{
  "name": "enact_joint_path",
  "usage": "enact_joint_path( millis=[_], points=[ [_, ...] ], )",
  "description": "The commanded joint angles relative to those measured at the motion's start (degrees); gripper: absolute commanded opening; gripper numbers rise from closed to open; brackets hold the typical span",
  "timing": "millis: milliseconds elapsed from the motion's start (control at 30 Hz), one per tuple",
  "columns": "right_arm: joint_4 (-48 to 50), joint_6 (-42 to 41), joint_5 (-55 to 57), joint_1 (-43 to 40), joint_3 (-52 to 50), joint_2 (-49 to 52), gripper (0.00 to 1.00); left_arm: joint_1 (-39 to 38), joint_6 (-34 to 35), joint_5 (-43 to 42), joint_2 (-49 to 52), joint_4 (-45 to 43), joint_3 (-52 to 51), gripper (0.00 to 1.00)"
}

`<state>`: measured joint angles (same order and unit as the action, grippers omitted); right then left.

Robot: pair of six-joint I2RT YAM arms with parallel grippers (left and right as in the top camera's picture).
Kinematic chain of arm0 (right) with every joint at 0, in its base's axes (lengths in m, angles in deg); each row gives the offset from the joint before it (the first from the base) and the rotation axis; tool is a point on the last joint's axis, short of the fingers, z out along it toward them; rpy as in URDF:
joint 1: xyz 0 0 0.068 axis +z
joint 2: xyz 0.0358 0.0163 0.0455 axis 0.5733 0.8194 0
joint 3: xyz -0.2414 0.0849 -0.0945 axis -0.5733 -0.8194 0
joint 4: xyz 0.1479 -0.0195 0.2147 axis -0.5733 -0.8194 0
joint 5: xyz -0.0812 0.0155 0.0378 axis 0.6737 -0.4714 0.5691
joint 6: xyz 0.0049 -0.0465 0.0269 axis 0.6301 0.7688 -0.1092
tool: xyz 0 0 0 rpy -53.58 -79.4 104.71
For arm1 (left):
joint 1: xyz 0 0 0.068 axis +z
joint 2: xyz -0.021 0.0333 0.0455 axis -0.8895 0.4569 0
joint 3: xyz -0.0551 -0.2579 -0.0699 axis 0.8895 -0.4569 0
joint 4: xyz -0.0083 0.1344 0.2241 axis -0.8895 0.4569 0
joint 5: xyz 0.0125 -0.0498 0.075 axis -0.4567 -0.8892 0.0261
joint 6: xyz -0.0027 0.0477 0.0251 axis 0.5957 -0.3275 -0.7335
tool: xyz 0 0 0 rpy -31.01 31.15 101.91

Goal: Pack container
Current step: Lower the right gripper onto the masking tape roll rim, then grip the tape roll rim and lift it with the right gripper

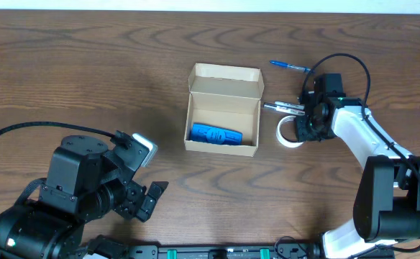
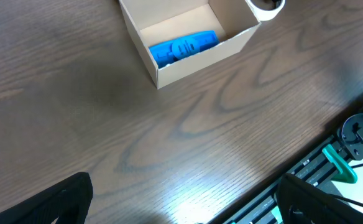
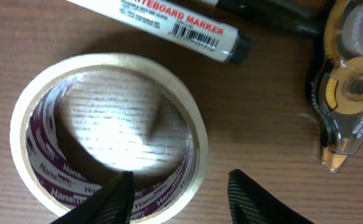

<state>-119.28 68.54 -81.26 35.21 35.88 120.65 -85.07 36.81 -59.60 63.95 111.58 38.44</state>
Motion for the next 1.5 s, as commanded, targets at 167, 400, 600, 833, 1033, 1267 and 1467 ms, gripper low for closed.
enact_joint_path(
  millis=[167, 400, 600, 833, 1033, 1267, 1467],
  points=[
    [1.0, -2.3, 0.0, -0.4, -0.3, 1.6, 0.50, 0.1, -0.4, -0.8, 0.0, 0.2, 0.5, 0.95],
    [1.6, -2.3, 0.0, -0.4, -0.4, 1.7, 0.50, 0.1, -0.4, -0.8, 0.0, 0.2, 0.5, 0.95],
    [3.2, -2.3, -0.1, -0.4, -0.4, 1.7, 0.50, 0.1, -0.4, -0.8, 0.0, 0.2, 0.5, 0.95],
    [5.0, -2.7, -2.9, -0.3, -0.4, 1.7, 0.50, 0.1, -0.4, -0.8, 0.0, 0.2, 0.5, 0.95],
    [5.2, -2.8, -2.9, -0.3, -0.6, 1.7, 0.50, 0.1, -0.4, -0.7, 0.0, 0.2, 0.5, 0.96],
    [5.4, -2.7, -2.8, -0.3, -2.3, 1.7, 0.50, 0.1, -0.4, -0.7, 0.0, 0.2, 0.5, 0.96],
    [5.6, -2.7, -2.8, -0.3, -3.0, 1.7, 0.48, 0.1, -0.4, -0.8, 0.0, 0.2, 0.5, 0.95]
  ],
)
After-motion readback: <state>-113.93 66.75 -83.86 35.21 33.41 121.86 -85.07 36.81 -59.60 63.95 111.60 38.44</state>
